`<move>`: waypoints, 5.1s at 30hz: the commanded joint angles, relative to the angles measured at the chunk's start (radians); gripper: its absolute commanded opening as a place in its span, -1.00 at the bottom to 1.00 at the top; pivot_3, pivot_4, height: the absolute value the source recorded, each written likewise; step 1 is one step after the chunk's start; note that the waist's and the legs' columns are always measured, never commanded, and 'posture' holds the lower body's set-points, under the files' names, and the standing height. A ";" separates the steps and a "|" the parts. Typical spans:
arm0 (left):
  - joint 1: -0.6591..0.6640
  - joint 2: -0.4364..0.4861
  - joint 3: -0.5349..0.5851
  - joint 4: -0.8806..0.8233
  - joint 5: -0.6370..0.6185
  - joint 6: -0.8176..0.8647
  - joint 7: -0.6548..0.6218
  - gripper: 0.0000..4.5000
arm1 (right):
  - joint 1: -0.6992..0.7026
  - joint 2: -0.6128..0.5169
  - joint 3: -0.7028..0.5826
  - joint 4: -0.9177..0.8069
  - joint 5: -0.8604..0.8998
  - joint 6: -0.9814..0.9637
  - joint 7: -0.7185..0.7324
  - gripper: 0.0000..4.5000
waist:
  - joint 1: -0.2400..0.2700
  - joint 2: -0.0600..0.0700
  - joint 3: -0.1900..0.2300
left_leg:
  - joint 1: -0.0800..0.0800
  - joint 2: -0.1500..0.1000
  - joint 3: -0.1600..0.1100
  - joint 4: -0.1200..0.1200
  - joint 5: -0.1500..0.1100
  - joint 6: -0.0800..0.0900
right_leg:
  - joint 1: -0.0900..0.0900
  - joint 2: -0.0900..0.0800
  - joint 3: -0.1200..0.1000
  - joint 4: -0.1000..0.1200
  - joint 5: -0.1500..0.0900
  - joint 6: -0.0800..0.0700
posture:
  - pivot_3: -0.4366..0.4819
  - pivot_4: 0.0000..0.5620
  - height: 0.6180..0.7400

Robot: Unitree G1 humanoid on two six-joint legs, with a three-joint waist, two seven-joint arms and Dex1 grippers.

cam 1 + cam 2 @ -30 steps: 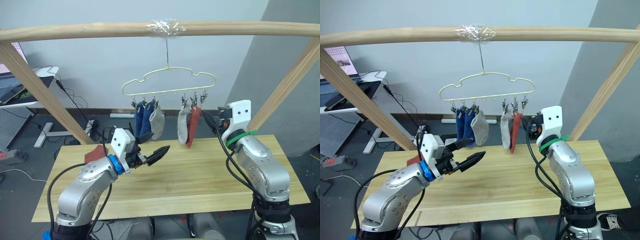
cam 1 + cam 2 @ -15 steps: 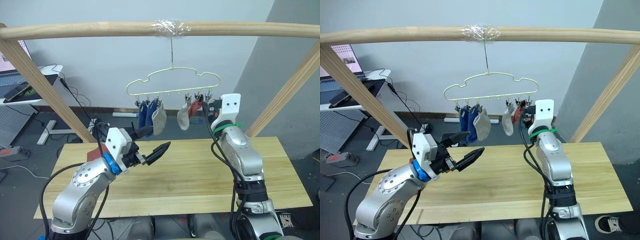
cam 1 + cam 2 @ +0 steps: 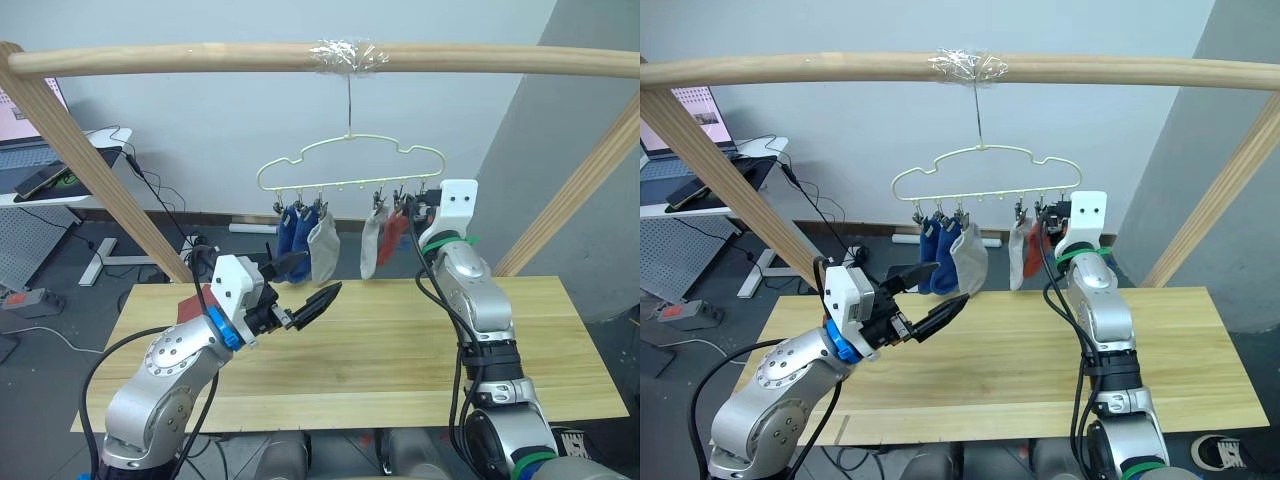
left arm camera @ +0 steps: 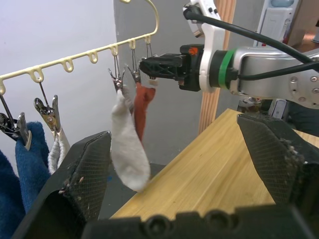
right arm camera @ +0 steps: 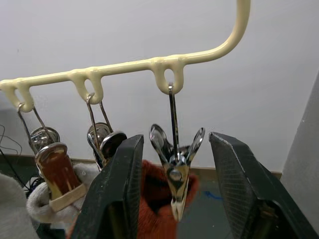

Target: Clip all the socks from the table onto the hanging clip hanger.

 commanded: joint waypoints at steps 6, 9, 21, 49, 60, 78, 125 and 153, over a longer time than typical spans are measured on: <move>-0.016 -0.003 0.004 -0.046 -0.025 -0.021 0.002 1.00 | -0.037 0.032 -0.001 -0.001 -0.005 -0.050 -0.009 -0.03 | 0.000 0.000 0.000 | 0.000 0.000 0.000 0.000 0.000 0.000 | 0.000 0.000 0.000 0.000 0.001 -0.001 | -0.05 -0.51 1.00; -0.017 -0.002 0.003 -0.048 -0.025 -0.018 0.004 1.00 | -0.039 0.038 -0.005 0.006 -0.006 -0.058 -0.008 -0.03 | 0.000 0.000 0.000 | 0.000 0.000 0.000 0.000 0.000 0.000 | 0.000 0.000 0.000 0.000 0.001 -0.001 | -0.05 -0.51 1.00; -0.025 -0.009 -0.022 -0.061 -0.033 -0.007 0.023 1.00 | -0.068 0.032 -0.013 0.052 -0.007 -0.087 -0.009 -0.03 | 0.000 0.000 0.000 | 0.000 0.000 0.000 0.000 0.000 0.000 | 0.000 0.000 0.000 0.001 0.001 -0.001 | -0.03 -0.49 1.00; -0.003 -0.010 -0.017 -0.021 -0.030 -0.018 0.023 1.00 | -0.051 -0.020 -0.018 0.021 0.021 -0.003 0.055 -0.99 | 0.001 0.000 0.000 | 0.000 0.000 0.000 0.000 0.000 0.000 | 0.000 0.000 0.000 0.001 0.001 -0.002 | -0.05 -0.52 1.00; -0.014 0.071 0.099 0.436 0.195 -0.063 0.157 1.00 | -0.086 -0.283 -0.014 -0.187 0.188 0.545 0.314 -0.99 | 0.002 0.000 0.000 | 0.001 0.000 -0.001 0.001 0.000 0.000 | 0.001 0.000 -0.002 0.001 0.000 0.000 | -0.21 -0.47 1.00; -0.378 0.112 0.110 1.494 0.406 -0.242 0.100 1.00 | -0.116 -0.291 -0.053 -0.277 0.236 0.733 0.289 -0.99 | -0.011 -0.003 0.002 | -0.001 -0.001 -0.002 0.000 0.000 0.000 | 0.000 -0.001 -0.003 0.000 0.000 0.000 | -0.34 -0.41 1.00; -0.214 -0.460 -0.174 0.483 0.120 0.058 0.154 -0.99 | -0.358 -0.037 -0.529 -0.281 0.471 1.236 -0.015 -1.00 | -0.031 0.000 0.002 | -0.001 -0.001 0.000 0.001 0.000 0.000 | 0.000 -0.001 -0.001 0.001 0.001 -0.001 | -0.37 -0.56 1.00; -0.340 -0.517 -0.195 0.550 0.106 0.015 0.130 -1.00 | -0.330 -0.087 -0.552 -0.266 0.734 1.236 -0.204 0.34 | -0.042 0.001 0.001 | -0.002 -0.001 0.000 0.001 0.000 0.001 | 0.000 -0.001 -0.001 0.001 0.000 0.000 | -0.36 -0.53 1.00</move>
